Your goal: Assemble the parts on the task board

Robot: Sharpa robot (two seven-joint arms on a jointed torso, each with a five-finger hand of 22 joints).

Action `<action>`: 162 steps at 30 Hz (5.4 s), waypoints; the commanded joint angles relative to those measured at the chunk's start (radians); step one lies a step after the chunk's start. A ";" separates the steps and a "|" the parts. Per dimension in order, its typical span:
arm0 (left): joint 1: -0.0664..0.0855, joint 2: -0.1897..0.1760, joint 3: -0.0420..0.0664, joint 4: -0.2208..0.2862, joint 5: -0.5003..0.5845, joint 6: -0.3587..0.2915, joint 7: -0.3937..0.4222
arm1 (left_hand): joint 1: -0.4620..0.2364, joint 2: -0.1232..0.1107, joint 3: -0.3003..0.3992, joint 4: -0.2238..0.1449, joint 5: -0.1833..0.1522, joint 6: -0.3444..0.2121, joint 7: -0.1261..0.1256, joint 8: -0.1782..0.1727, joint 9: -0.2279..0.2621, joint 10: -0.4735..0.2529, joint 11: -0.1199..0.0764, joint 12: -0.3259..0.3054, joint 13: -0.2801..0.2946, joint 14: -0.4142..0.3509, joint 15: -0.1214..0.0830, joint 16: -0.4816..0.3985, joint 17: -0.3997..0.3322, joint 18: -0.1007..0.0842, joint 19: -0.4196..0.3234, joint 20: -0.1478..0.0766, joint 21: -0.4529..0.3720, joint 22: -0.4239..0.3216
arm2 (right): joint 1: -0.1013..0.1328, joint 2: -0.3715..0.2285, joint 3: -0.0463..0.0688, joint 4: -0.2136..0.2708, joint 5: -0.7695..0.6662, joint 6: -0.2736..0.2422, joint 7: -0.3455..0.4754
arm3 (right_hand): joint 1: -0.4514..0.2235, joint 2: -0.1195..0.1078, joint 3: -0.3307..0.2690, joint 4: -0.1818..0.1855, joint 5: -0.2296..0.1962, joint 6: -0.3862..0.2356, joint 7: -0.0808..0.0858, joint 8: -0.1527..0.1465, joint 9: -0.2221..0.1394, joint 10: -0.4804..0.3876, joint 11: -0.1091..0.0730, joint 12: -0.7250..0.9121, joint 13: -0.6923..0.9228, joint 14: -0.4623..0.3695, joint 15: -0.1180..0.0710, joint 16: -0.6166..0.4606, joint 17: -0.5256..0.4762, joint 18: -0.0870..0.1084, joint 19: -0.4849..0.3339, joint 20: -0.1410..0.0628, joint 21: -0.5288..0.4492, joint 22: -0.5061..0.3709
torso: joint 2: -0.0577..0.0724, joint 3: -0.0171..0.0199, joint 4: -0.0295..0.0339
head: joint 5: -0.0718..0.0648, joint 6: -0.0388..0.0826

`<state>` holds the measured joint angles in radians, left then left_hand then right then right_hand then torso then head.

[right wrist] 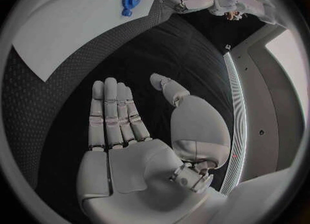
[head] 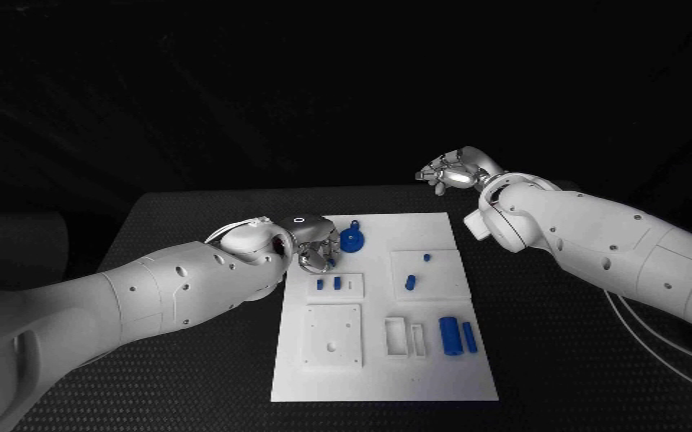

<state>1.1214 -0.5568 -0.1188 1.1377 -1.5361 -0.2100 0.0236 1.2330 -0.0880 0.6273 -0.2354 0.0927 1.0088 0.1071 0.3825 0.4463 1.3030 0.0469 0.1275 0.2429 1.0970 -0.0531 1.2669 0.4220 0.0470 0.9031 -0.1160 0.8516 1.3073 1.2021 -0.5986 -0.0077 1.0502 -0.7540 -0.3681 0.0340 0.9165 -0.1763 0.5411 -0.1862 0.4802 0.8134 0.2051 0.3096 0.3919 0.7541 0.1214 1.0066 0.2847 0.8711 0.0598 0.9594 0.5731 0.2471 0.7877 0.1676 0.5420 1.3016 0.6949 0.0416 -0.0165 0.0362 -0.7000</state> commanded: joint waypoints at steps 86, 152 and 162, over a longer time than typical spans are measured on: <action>-0.022 -0.030 -0.014 0.042 0.026 -0.090 0.012 | 0.020 -0.047 0.005 -0.018 0.014 -0.115 0.028 -0.077 -0.022 0.030 -0.008 0.000 0.025 0.008 -0.019 0.043 0.021 0.015 0.017 -0.049 0.030 0.019 | -0.004 -0.005 0.000 0.000 -0.004 0.013 0.010 | -0.008 0.003 -0.002 -0.006 0.005 -0.007 -0.002 0.005 -0.003 -0.005 -0.001 0.007 -0.007 -0.008 -0.001 0.008 -0.004 0.015 0.002 0.007 -0.009 0.004 | 0.000 -0.0002 0.0002 | -0.006 -0.001; -0.005 -0.138 0.039 0.052 0.654 -0.148 0.069 | 0.022 -0.076 0.017 0.000 0.019 -0.195 0.040 -0.088 -0.018 -0.068 0.028 -0.024 0.023 -0.035 0.017 0.008 0.001 0.023 -0.011 -0.019 0.010 0.017 | -0.019 -0.059 0.000 0.056 -0.104 0.042 0.016 | 0.045 0.019 0.033 -0.043 -0.063 -0.001 -0.005 0.010 -0.004 -0.001 -0.001 -0.026 -0.038 -0.009 0.000 0.008 -0.014 0.015 0.005 0.006 -0.018 0.010 | -0.003 -0.0006 -0.0004 | -0.007 0.020; 0.028 -0.194 0.039 0.084 1.038 -0.134 0.202 | -0.032 -0.053 0.002 0.009 0.004 -0.145 0.057 -0.052 0.013 -0.060 0.031 0.002 0.037 -0.080 0.024 -0.105 -0.052 0.000 -0.071 -0.006 -0.064 -0.010 | -0.042 -0.099 0.000 0.122 -0.288 0.089 0.023 | 0.113 0.014 0.121 -0.064 -0.188 0.029 -0.017 0.026 -0.002 0.136 0.002 -0.311 -0.162 0.036 -0.014 -0.009 -0.046 0.015 0.054 -0.004 -0.033 0.005 | -0.009 -0.0005 -0.0014 | -0.016 0.034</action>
<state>1.1461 -0.7484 -0.0800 1.2114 -0.6797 -0.3500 0.1375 1.2085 -0.1378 0.6336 -0.2261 0.0992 0.8611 0.1659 0.3246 0.4580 1.2399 0.0774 0.1257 0.2791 1.0218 -0.0321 1.1665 0.3722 0.0564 0.8378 -0.1021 0.7916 1.2993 1.1630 -0.6943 -0.0079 1.1638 -0.9215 -0.3235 0.0390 1.0209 -0.1623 0.6586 -0.2505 0.2980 0.8381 0.1887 0.3316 0.3892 0.8810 0.1240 0.7134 0.1293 0.9015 0.0480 0.9534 0.5291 0.2469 0.8367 0.1654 0.5123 1.3075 0.6895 0.0417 -0.0166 0.0244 -0.6686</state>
